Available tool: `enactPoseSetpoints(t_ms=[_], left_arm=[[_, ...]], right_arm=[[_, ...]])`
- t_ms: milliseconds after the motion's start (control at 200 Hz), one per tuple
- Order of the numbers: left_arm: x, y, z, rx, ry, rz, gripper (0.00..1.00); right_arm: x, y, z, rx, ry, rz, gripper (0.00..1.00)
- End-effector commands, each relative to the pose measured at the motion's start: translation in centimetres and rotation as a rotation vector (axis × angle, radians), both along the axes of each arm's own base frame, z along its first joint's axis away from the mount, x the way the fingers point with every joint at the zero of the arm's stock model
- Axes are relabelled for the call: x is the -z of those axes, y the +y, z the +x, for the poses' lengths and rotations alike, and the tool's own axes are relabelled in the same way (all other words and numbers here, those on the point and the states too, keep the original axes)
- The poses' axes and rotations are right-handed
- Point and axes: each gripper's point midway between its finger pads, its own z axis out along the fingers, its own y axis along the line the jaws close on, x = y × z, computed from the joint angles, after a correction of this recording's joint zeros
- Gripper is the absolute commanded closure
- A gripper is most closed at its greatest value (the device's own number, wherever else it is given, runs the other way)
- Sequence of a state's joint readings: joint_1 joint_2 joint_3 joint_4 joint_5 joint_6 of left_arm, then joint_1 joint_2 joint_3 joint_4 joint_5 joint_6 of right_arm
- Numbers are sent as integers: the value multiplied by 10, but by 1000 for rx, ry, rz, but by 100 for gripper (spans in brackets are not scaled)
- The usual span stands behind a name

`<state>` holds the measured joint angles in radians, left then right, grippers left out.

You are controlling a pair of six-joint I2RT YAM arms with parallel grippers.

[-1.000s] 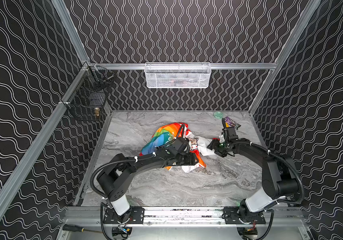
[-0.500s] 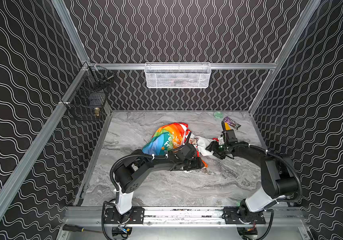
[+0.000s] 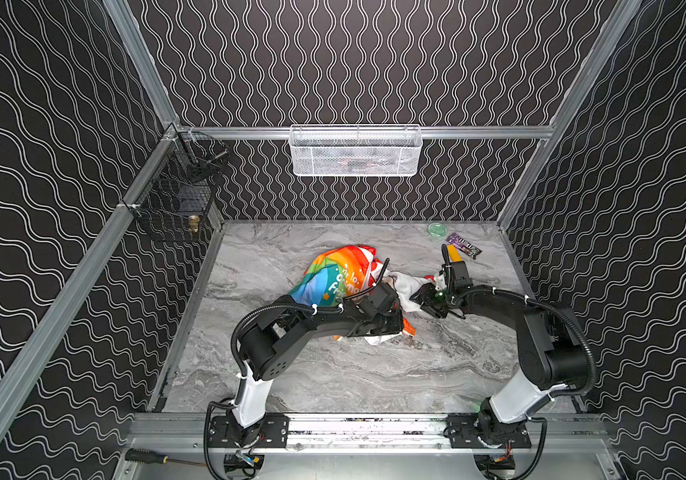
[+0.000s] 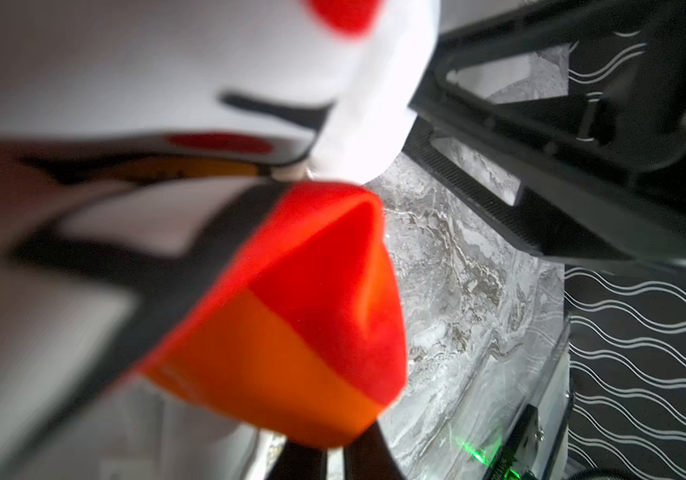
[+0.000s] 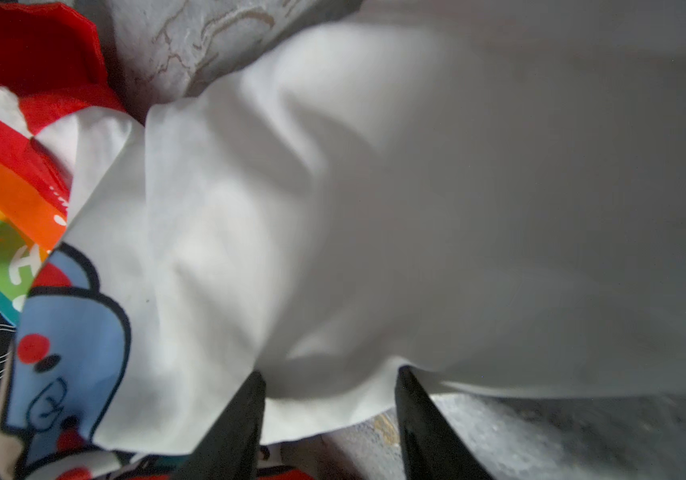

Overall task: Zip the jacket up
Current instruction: 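Pull the red-orange zipper edge with the left gripper back while the right releases and withdraws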

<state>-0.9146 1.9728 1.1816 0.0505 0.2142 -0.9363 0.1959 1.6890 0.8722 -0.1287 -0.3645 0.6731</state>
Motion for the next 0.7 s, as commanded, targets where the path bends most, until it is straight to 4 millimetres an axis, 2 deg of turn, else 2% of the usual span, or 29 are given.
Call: enactPoseSetpoints(t_ms=[0, 215, 290, 385, 570, 646, 661, 691], left_arm=[[-11, 4, 2, 5, -34, 12, 100], [-30, 15, -5, 38, -62, 33, 100], [-39, 18, -8, 67, -72, 39, 100], [-46, 20, -13, 129, -62, 51, 100], [-56, 29, -25, 250, -43, 55, 100], [-61, 35, -29, 289, -42, 62, 100], [-62, 36, -29, 298, -44, 61, 100], [-65, 38, -31, 312, -40, 57, 100]], right_arm=[[-5, 2, 12, 14, -31, 13, 61], [-11, -4, 20, 17, -50, -23, 89], [-14, -8, 22, 19, -55, -41, 96], [-19, -14, 25, 25, -66, -59, 100], [-34, -23, 30, 24, -94, -97, 100], [-34, -29, 27, 25, -87, -124, 100], [-45, -29, 35, 27, -115, -127, 100], [-48, -31, 36, 29, -120, -137, 100]])
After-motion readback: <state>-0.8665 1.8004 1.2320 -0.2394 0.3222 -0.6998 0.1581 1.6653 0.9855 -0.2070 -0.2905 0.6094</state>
